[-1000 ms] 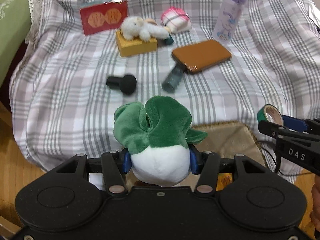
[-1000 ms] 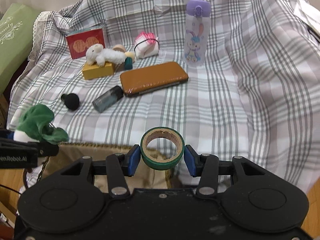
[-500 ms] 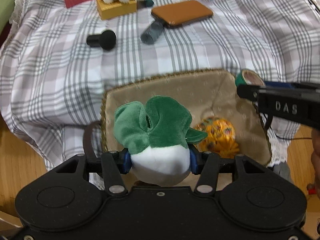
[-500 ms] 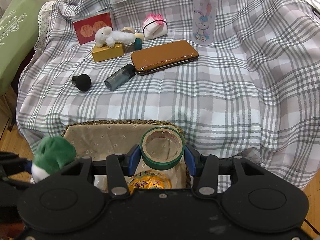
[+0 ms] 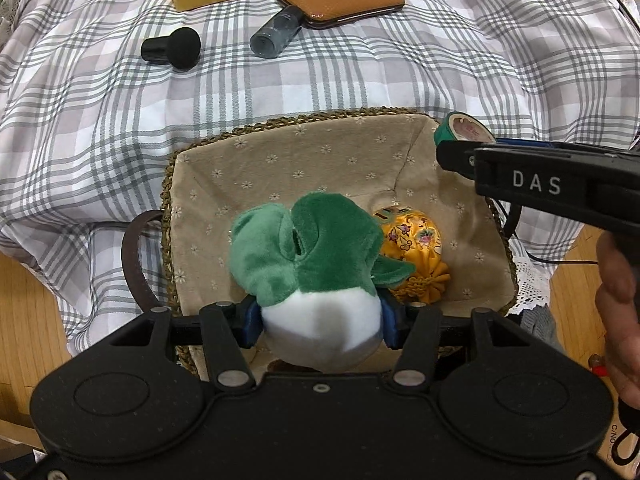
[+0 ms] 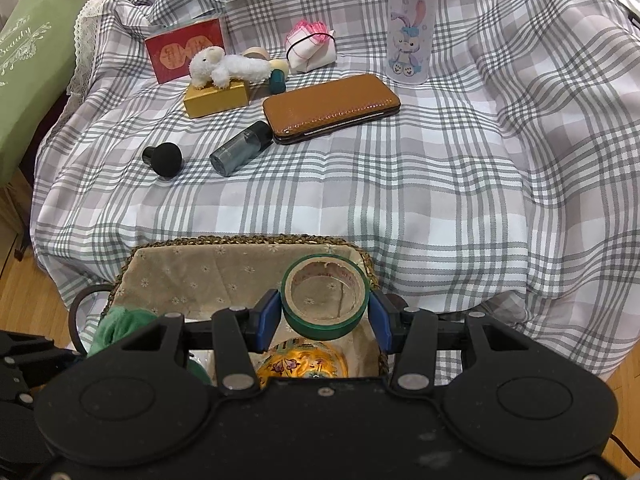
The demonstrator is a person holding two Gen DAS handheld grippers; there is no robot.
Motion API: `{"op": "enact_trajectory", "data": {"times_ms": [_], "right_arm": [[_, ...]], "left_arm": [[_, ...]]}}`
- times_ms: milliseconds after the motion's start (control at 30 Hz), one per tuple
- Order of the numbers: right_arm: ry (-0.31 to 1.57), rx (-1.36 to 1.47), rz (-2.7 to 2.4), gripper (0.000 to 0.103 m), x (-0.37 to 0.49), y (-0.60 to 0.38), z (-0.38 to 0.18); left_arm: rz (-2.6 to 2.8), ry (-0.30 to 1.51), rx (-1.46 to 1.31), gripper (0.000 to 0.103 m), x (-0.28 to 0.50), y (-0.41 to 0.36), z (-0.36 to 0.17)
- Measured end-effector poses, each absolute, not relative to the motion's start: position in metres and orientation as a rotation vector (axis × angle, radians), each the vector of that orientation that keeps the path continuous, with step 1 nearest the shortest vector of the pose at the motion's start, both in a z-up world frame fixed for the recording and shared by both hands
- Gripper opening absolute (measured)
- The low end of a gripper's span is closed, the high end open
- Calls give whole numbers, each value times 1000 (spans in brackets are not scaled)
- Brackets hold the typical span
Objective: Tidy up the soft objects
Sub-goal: 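Carry the plush cabbage and green tape roll back over the basket, then open the left tool to drop the cabbage while the right tool releases the tape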
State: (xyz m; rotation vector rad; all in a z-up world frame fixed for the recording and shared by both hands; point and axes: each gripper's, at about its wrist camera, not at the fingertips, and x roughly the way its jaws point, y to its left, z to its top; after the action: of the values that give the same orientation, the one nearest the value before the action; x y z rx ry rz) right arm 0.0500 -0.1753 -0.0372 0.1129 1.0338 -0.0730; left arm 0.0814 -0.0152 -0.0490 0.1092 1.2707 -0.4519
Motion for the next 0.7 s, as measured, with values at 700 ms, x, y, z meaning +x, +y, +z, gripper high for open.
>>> {"op": "enact_trajectory", "data": {"times_ms": [700], "right_arm": [[1035, 151, -43, 51, 51, -174, -37]], "left_arm": [[-427, 1247, 116, 59, 83, -13, -46]]}}
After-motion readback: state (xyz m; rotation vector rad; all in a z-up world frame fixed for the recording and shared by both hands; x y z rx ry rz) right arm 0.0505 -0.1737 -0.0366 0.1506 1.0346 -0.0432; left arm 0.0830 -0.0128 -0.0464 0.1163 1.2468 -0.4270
